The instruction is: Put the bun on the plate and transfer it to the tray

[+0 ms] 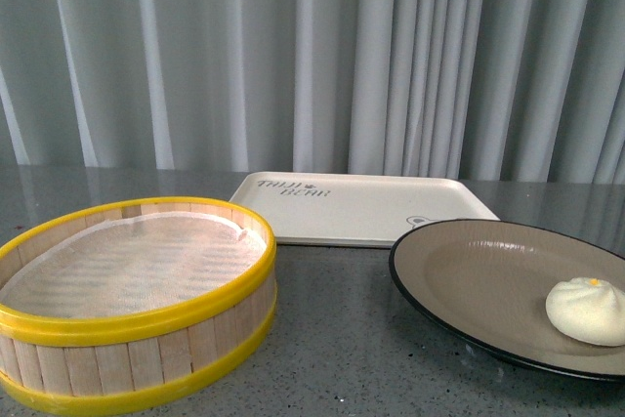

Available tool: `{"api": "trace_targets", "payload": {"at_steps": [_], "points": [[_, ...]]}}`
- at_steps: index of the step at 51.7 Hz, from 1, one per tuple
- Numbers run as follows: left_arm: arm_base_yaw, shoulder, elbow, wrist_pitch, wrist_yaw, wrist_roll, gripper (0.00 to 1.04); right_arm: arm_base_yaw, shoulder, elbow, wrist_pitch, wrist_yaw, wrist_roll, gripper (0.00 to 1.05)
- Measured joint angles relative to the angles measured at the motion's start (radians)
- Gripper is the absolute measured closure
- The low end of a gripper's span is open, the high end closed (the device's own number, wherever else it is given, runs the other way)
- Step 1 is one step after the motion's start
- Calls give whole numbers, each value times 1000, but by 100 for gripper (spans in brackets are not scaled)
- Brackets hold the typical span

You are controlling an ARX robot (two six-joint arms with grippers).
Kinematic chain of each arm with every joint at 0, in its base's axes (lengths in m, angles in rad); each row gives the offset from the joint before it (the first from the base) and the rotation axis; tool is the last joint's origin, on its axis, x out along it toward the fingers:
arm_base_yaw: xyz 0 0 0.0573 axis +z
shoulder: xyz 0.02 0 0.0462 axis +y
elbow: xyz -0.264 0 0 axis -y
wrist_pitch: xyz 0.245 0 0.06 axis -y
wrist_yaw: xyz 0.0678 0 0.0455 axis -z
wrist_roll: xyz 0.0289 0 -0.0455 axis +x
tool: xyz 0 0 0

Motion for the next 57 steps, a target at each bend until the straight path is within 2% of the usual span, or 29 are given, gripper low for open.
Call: {"api": "trace_targets", "payload": {"at_steps": [7,20,32,40,51,57], "points": [[0,0,0,0,0,0,7,-45,130,48,32,-49,-164,9],[0,0,0,0,0,0,7,1,272,37,197,-117,-420,9],[0,0,0,0,0,0,7,70,357,21,258,-93,-484,9],[0,0,0,0,0,0,7,76,410,16,304,-89,-499,9],[0,0,0,0,0,0,7,97,516,16,409,-147,-536,9],[0,0,0,0,0,0,7,117,578,17,460,-148,-544,9]]}}
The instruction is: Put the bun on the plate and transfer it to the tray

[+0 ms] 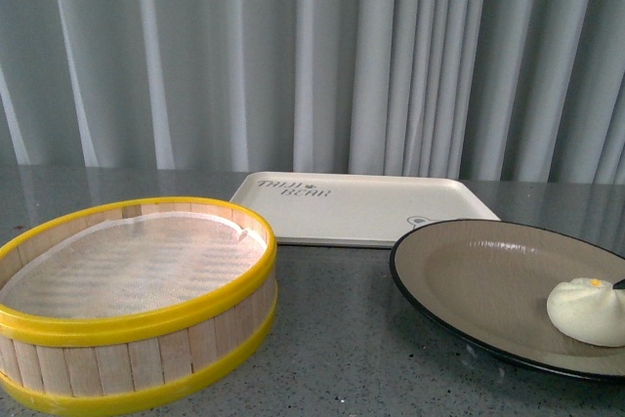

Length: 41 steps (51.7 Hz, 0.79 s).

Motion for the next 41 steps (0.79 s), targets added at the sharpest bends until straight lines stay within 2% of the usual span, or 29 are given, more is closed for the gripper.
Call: {"api": "trace_targets", "payload": {"at_steps": [9,34,41], "points": [[0,0,0,0,0,0,7,25,101,21,74,0,-8,9],[0,0,0,0,0,0,7,57,206,66,129,-7,-13,9],[0,0,0,0,0,0,7,58,226,68,140,-6,-12,28]]}}
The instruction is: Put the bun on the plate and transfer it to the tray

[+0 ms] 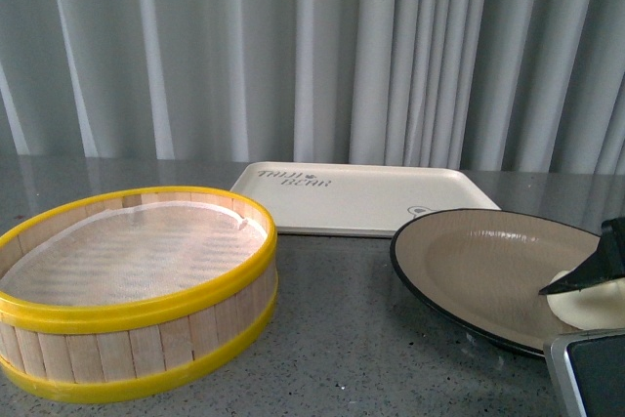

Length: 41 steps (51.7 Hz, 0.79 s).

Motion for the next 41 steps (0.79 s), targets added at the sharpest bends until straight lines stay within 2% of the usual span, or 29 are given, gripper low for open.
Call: {"api": "trace_targets", "payload": {"at_steps": [11,18,21,41], "points": [[0,0,0,0,0,0,7,0,9,-4,20,0,-2,60],[0,0,0,0,0,0,7,0,6,-37,74,16,-6,90],[0,0,0,0,0,0,7,0,-2,-54,126,30,3,100],[0,0,0,0,0,0,7,-3,-17,-129,424,79,9,102]]}}
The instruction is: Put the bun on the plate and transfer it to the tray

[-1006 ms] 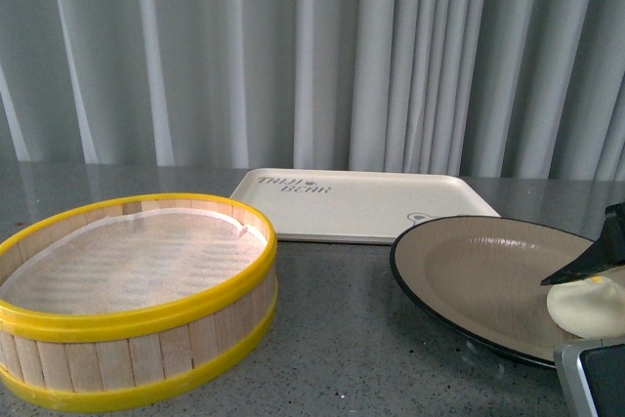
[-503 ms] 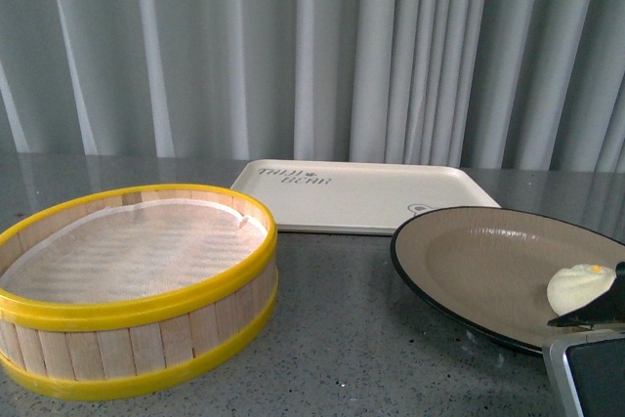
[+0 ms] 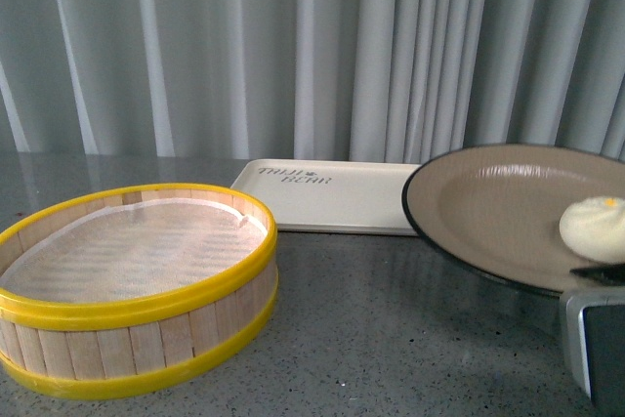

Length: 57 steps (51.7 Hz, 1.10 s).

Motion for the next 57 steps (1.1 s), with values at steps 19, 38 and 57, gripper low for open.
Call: {"api": "trace_targets", "payload": {"at_steps": [19,38,57], "points": [[0,0,0,0,0,0,7,-51,-29,267,-243,-149,143,102],[0,0,0,0,0,0,7,-103,254,660,-454,-325,37,102],[0,0,0,0,0,0,7,-107,546,883,-461,-354,6,102]]}}
